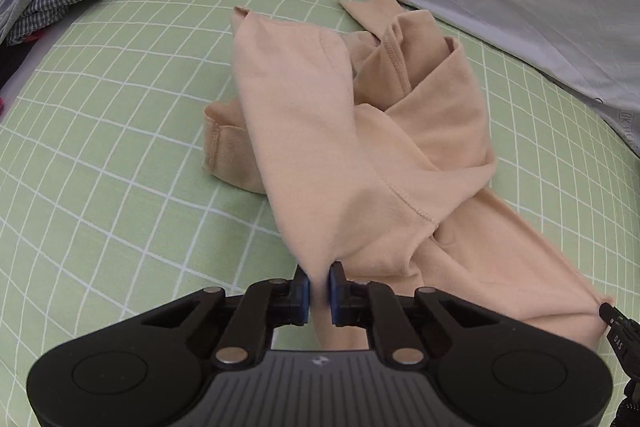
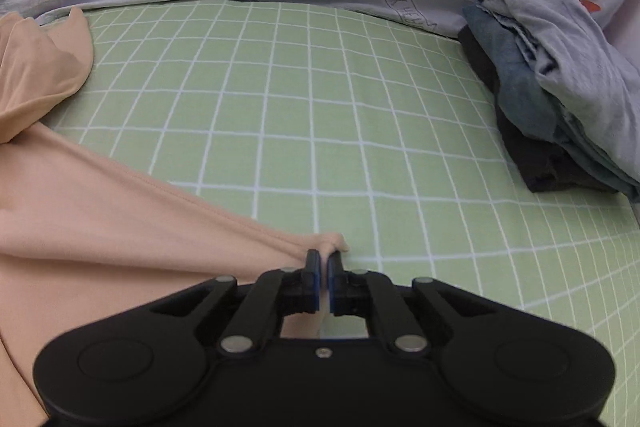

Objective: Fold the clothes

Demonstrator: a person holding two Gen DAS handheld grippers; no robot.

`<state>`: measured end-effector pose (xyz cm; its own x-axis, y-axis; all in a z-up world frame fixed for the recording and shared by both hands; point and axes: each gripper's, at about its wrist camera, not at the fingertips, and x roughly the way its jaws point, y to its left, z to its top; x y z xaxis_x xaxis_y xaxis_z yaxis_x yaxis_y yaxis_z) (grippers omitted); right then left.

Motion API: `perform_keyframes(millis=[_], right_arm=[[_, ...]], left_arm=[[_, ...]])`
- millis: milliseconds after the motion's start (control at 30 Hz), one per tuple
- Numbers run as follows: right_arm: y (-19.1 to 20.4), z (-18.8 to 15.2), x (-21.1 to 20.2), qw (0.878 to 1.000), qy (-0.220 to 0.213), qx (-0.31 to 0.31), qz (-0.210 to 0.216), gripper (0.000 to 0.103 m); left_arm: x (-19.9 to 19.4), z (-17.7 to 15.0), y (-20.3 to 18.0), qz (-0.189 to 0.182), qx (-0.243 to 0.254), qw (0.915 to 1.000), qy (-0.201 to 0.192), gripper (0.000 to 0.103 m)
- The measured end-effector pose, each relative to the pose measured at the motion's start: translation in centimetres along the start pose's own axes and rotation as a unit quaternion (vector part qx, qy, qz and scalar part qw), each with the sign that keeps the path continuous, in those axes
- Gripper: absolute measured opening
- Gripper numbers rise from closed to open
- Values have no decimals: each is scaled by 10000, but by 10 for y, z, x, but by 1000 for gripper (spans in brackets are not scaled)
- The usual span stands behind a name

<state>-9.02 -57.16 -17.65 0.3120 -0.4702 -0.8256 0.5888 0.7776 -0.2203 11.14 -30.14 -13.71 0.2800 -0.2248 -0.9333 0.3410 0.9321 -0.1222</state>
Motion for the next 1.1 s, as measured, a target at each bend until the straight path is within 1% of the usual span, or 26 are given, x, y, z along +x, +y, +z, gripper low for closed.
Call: perform_keyframes(millis=[100,167,233,300,333,367,400,467,500,567,667,767,800,833,900,967,1000,1033,1100], right_arm=[[-40,-43,-18,9976,348,373,-477,4],[-59,-66,-30,9948,505,678,-568,4],[-71,-82,-40,9917,562,1063,-444,5],[-72,-92,-49,9899,498,1315,-175,8],[-70,-92,-54,9895,420,1380,-95,18],[-65,-90,-57,9896,342,1398,-11,25],[-60,-87,-60,9896,264,1413,74,33],[-46,-76,-64,9909,105,1317,264,33],[-40,-70,-64,9916,63,1245,335,35],[-25,-57,-65,9938,-63,1005,475,38],[-5,-39,-66,9955,-250,634,661,42],[7,-24,-63,9935,-318,541,953,45],[7,-18,-59,9916,-310,629,1085,45],[9,-13,-56,9907,-310,670,1142,45],[13,-2,-50,9888,-309,748,1252,46],[18,11,-40,9881,-342,753,1294,48],[21,17,-34,9876,-322,778,1325,51],[23,24,-27,9871,-303,802,1355,53],[30,34,-16,9864,-274,829,1396,53]], left_arm=[[2,-18,-35,-397,570,9976,56,10],[3,-28,-54,-467,919,9947,24,10],[2,-32,-63,-445,1159,9923,-40,9],[-1,-29,-57,-365,1091,9933,-116,9],[-2,-25,-47,-290,954,9949,-178,9],[-3,-22,-36,-210,807,9962,-244,9],[-5,-16,-25,-20,669,9971,-351,9],[-9,-2,1,400,383,9969,-557,9],[-11,6,15,579,246,9963,-583,11],[-20,18,44,786,-15,9948,-646,15],[-36,18,65,921,-19,9920,-860,20],[-50,6,57,1293,413,9843,-1131,26],[-50,3,52,1339,534,9824,-1189,32],[-51,1,49,1309,575,9824,-1200,36],[-52,-3,43,1215,608,9836,-1183,37],[-46,-2,35,1006,733,9859,-1119,38],[-43,-2,31,952,818,9860,-1094,40],[-38,-2,23,941,967,9853,-1050,43],[-29,-1,10,930,1221,9833,-976,44]])
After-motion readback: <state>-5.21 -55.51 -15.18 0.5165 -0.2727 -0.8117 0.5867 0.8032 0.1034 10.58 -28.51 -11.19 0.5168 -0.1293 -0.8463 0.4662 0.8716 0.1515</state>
